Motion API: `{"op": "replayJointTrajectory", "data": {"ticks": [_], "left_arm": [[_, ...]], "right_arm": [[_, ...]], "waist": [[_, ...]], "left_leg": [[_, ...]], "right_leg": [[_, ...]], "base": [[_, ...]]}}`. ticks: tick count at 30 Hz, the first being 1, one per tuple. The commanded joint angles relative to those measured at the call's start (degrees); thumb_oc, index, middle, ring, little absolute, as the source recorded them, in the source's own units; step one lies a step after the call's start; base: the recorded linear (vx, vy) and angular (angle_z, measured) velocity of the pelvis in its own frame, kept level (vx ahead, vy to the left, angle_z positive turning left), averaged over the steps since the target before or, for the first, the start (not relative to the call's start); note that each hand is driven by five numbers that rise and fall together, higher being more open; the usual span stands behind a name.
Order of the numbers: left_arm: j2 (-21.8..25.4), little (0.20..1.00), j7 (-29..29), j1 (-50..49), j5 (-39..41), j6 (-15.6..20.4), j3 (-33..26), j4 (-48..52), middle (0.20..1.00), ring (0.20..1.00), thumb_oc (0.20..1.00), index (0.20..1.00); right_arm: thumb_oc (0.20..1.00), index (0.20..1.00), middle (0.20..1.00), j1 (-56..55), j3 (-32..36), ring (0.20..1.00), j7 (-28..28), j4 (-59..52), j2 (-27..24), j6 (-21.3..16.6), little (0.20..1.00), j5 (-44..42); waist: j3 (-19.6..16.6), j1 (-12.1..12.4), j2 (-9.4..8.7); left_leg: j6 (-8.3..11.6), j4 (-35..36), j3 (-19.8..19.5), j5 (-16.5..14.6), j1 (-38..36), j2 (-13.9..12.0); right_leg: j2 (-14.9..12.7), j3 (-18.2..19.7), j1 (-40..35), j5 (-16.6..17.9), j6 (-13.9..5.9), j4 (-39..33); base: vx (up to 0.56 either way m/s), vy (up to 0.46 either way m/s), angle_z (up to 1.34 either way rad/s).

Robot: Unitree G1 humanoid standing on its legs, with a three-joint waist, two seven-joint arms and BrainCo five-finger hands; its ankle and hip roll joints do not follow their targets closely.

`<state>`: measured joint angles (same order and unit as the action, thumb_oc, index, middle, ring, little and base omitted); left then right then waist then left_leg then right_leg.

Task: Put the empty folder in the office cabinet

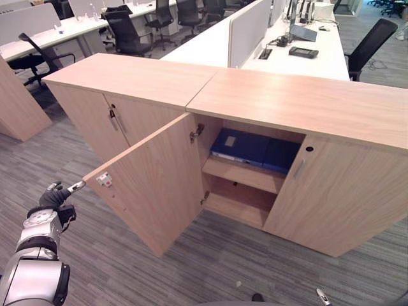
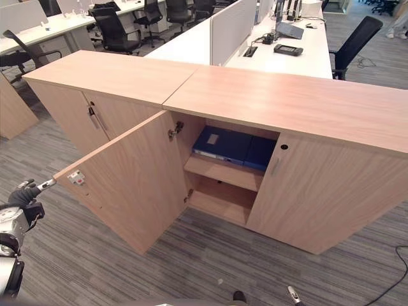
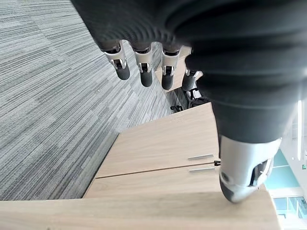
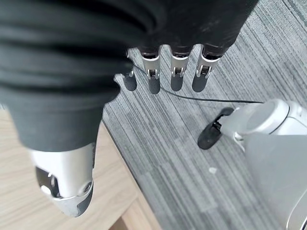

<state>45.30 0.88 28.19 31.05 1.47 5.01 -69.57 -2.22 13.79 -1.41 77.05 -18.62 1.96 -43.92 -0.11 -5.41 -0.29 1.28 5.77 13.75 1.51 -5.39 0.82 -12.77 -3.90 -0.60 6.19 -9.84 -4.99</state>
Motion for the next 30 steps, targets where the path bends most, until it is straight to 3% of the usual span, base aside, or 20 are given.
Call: {"op": "replayJointTrajectory", "data": {"ticks": [1,4,6,16,30], "left_arm": [[-1.5,1.0,1.2,9.6,-0.4,2.9,0.8,0.0,1.0,1.0,1.0,1.0],[-3.5,1.0,1.1,10.7,0.0,3.2,2.2,1.2,1.0,1.0,1.0,1.0],[-7.3,1.0,0.9,12.3,1.4,3.7,4.5,3.9,1.0,1.0,1.0,1.0],[-12.5,1.0,0.9,14.1,0.7,4.2,9.6,8.9,1.0,1.0,1.0,1.0],[-18.6,1.0,3.1,11.9,1.6,7.7,19.9,38.1,1.0,1.0,1.0,1.0]], "right_arm": [[1.0,1.0,1.0,3.0,-0.9,1.0,-0.8,4.6,-1.1,-0.5,1.0,-1.9],[1.0,1.0,1.0,3.2,-1.0,1.0,-0.7,4.6,-1.0,-0.4,1.0,-2.0],[1.0,1.0,1.0,3.6,-1.3,1.0,-0.5,4.5,-0.7,-0.4,1.0,-2.2],[1.0,1.0,1.0,3.6,-1.7,1.0,-0.3,4.8,-0.1,-0.1,1.0,-2.8],[1.0,1.0,1.0,3.6,-1.3,1.0,0.1,5.0,1.6,-0.4,1.0,-4.2]], "waist": [[-0.1,-0.3,0.41],[-0.2,-0.5,0.23],[-0.3,-0.9,-0.09],[-0.4,-1.6,-0.54],[-0.3,-1.3,-1.74]], "left_leg": [[-0.66,-0.8,-2.4,-6.5,-0.1,1.5],[-0.69,-0.8,-2.5,-6.5,-0.2,1.6],[-0.68,-0.8,-2.7,-6.6,-0.1,1.6],[-0.71,-0.8,-2.6,-6.9,-0.4,1.7],[-0.77,-0.8,-4.0,-7.1,-0.3,2.0]], "right_leg": [[-5.9,-4.2,5.2,7.5,-5.16,1.0],[-6.0,-4.4,5.1,7.5,-5.16,1.1],[-6.1,-4.7,5.2,7.6,-5.16,1.2],[-6.3,-5.2,5.2,7.8,-5.16,1.0],[-6.9,-6.6,4.6,7.3,-5.16,1.1]], "base": [[0.0,0.0,0.0],[0.0,0.004,0.06],[0.0,0.0,0.0],[0.0,0.002,0.08],[0.0,-0.007,0.12]]}}
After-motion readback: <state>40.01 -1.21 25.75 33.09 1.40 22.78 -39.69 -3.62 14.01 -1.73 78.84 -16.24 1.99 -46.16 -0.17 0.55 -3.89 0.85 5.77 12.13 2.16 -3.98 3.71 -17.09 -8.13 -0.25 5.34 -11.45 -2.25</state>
